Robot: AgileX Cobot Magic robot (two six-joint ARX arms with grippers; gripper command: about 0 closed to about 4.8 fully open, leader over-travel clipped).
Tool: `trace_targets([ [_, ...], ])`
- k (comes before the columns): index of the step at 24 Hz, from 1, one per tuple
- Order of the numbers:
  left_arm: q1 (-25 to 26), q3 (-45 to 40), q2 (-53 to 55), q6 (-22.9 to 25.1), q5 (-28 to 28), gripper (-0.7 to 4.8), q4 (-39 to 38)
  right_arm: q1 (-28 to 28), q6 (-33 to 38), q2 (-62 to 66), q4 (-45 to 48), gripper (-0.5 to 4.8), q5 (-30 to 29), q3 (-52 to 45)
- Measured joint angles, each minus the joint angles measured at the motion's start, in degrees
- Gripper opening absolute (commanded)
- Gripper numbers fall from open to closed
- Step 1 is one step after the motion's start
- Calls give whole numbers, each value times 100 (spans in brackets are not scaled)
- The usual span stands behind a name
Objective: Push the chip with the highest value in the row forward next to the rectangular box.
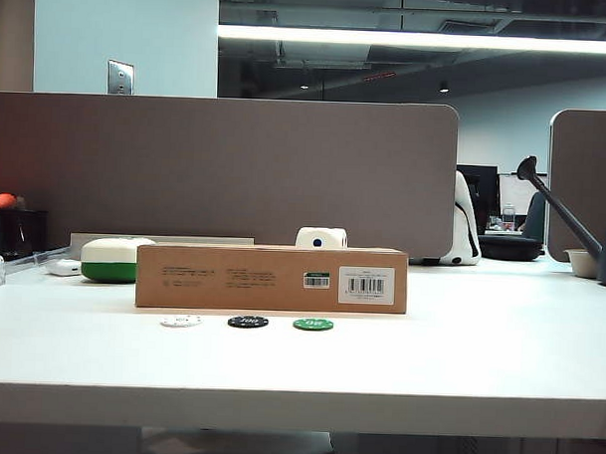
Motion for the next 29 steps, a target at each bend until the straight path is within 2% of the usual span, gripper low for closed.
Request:
trace_targets([
  [15, -15, 2, 26, 0, -2, -5, 2, 0, 0, 0, 0, -9, -2, 0],
  [18, -481, 0, 210, 0, -50, -5, -7, 2, 136, 0, -2, -9, -4, 0],
  [21, -1054, 0, 350, 0, -66, -5, -2, 2, 654, 0, -2, -9, -66, 0],
  [25, -1749, 0, 643, 0, -63, -5, 0, 2, 1572, 0, 0, -9, -474, 0],
  [29, -2116, 0, 1106, 0, -66, -5, -4, 2, 1814, 0, -2, -9, -914, 0],
])
